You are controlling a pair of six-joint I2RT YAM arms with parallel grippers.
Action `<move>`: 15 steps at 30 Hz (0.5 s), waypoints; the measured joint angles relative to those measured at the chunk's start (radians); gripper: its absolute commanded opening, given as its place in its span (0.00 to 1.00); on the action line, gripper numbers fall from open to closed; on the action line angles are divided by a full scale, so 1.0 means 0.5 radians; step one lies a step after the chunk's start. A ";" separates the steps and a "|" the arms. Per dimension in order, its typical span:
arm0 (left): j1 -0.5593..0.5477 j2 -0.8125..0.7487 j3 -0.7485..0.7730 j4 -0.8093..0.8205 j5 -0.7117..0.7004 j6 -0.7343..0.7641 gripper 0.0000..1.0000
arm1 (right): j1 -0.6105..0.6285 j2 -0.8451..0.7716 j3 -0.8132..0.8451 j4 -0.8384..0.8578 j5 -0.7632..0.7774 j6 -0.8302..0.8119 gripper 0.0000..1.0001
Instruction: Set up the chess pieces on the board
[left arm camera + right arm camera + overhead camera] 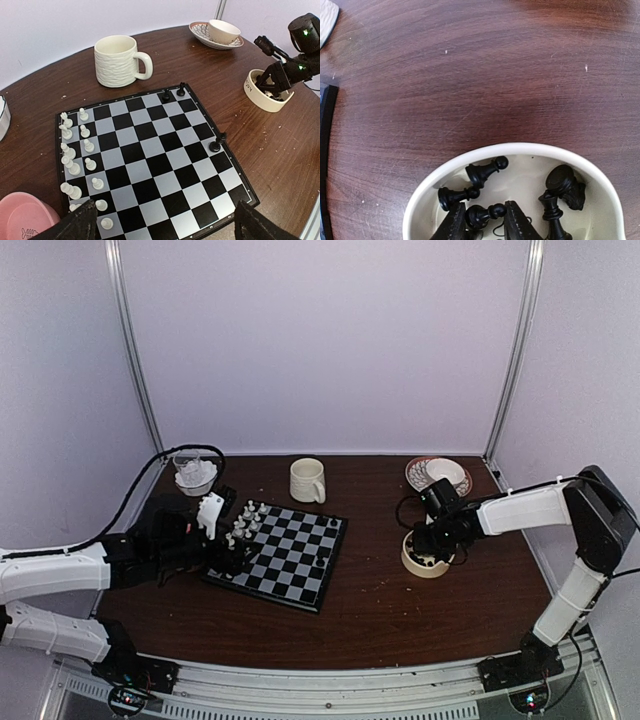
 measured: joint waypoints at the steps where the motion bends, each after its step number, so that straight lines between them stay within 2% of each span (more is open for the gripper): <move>1: 0.000 -0.004 0.000 0.000 -0.001 0.000 0.96 | 0.000 -0.005 -0.001 0.001 -0.010 -0.002 0.26; 15: 0.000 -0.011 0.001 -0.001 -0.001 0.000 0.95 | 0.000 -0.217 -0.066 0.031 -0.034 -0.046 0.24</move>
